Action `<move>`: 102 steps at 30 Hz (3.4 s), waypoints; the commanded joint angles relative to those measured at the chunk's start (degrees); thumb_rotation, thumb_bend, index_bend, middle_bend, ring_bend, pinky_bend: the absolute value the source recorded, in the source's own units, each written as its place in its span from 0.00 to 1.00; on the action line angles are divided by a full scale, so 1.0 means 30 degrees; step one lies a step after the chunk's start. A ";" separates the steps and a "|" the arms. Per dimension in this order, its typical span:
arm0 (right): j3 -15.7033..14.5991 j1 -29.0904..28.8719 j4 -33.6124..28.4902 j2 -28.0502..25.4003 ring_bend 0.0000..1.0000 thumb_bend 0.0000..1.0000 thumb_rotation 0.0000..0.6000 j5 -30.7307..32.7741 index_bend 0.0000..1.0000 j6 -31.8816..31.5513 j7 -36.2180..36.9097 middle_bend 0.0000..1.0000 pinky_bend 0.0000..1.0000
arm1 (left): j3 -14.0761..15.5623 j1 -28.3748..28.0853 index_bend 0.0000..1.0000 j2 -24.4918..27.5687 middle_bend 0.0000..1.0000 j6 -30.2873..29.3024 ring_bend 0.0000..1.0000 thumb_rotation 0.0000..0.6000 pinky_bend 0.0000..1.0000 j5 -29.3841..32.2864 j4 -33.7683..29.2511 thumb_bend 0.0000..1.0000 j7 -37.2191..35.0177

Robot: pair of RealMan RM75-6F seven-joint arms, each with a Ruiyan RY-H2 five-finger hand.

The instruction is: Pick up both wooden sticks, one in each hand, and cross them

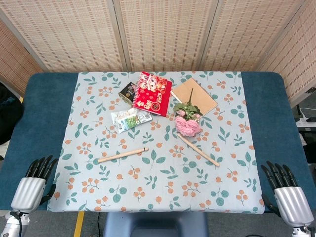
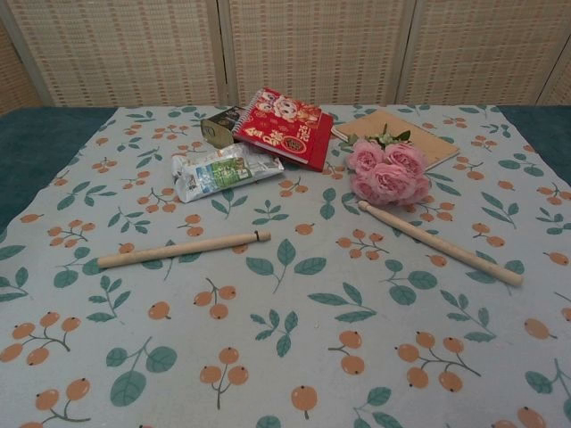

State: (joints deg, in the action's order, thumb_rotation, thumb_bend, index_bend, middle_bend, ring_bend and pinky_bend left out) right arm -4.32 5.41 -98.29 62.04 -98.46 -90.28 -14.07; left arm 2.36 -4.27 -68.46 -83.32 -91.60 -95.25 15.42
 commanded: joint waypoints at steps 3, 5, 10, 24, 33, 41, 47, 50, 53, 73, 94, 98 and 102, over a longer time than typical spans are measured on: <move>-0.0053 0.0023 0.0105 0.0111 0.00 0.29 1.00 -0.0090 0.00 -0.0017 -0.0142 0.00 0.00 | 0.0022 -0.0136 0.00 -0.0694 0.02 -0.0178 0.00 1.00 0.09 -0.0612 0.0337 0.44 0.0334; -0.0038 0.0033 0.0180 0.0206 0.00 0.29 1.00 -0.0085 0.00 -0.0033 -0.0232 0.00 0.00 | -0.0008 -0.0329 0.00 -0.1557 0.06 -0.0337 0.00 1.00 0.09 -0.1255 0.0959 0.44 0.0253; 0.0056 -0.0077 0.0218 0.0389 0.00 0.29 1.00 -0.0003 0.00 0.0135 -0.0431 0.00 0.00 | -0.0254 -0.0671 0.06 -0.3100 0.17 -0.0279 0.03 1.00 0.09 -0.1589 0.2257 0.44 0.0131; 0.1341 -0.1942 -0.0684 0.2057 0.00 0.29 1.00 0.2330 0.00 0.3311 -0.3747 0.00 0.00 | -0.2988 -0.4113 0.15 -1.0351 0.26 0.3126 0.11 1.00 0.09 0.0721 0.6966 0.43 0.4342; 0.1610 -0.2252 -0.0504 0.2280 0.00 0.29 1.00 0.3129 0.00 0.3493 -0.3955 0.00 0.00 | -0.3326 -0.5254 0.20 -1.2011 0.29 0.3960 0.13 1.00 0.09 0.1643 0.8605 0.42 0.5822; 0.1552 -0.2489 -0.0310 0.2306 0.00 0.29 1.00 0.3455 0.00 0.3728 -0.3792 0.00 0.00 | -0.3532 -0.5827 0.31 -1.3019 0.32 0.4393 0.16 1.00 0.10 0.2695 0.9532 0.42 0.8004; 0.1624 -0.2655 -0.0269 0.2149 0.00 0.29 1.00 0.3729 0.00 0.3788 -0.3526 0.00 0.00 | -0.3601 -0.6136 0.34 -1.3613 0.37 0.4718 0.18 1.00 0.11 0.3540 1.0388 0.42 0.9376; 0.1623 -0.2728 -0.0240 0.2088 0.00 0.29 1.00 0.3827 0.00 0.3827 -0.3463 0.00 0.00 | -0.3544 -0.6274 0.35 -1.3709 0.36 0.4621 0.18 1.00 0.11 0.3597 1.0700 0.42 0.9584; 0.1609 -0.2792 -0.0234 0.2063 0.00 0.29 1.00 0.3914 0.00 0.3863 -0.3409 0.00 0.00 | -0.3582 -0.6367 0.36 -1.3848 0.38 0.4607 0.19 1.00 0.11 0.3863 1.0920 0.42 0.9876; 0.2198 -0.3590 -0.0239 0.3336 0.00 0.29 1.00 0.5650 0.00 0.4511 -0.5532 0.00 0.00 | -0.3042 -0.6937 0.76 -1.3936 0.80 0.3668 0.42 1.00 0.10 0.3351 1.2308 0.49 0.8469; 0.5357 -0.8574 -0.0982 1.0827 0.01 0.29 1.00 1.4693 0.25 0.4576 -1.6822 0.28 0.00 | -0.1422 -0.6322 0.82 -1.0113 0.85 0.0991 0.46 1.00 0.09 0.0353 1.0651 0.52 0.3653; 0.5826 -0.9431 -0.0120 1.2042 0.02 0.29 1.00 1.5753 0.27 0.4011 -1.7920 0.29 0.00 | -0.1434 -0.6225 0.82 -0.9742 0.85 0.0692 0.46 1.00 0.09 0.0203 1.0525 0.52 0.3345; 0.6206 -1.0170 0.1000 1.2864 0.03 0.29 1.00 1.6706 0.28 0.3606 -1.8789 0.30 0.00 | -0.1507 -0.6153 0.82 -0.9484 0.85 0.0572 0.46 1.00 0.09 0.0213 1.0435 0.52 0.3113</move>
State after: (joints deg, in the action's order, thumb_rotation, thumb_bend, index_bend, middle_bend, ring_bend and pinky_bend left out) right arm 13.58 -24.37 -96.37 99.64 -49.37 -78.79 -69.50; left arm -2.13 -22.76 -96.93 -81.58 -90.97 -63.91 24.79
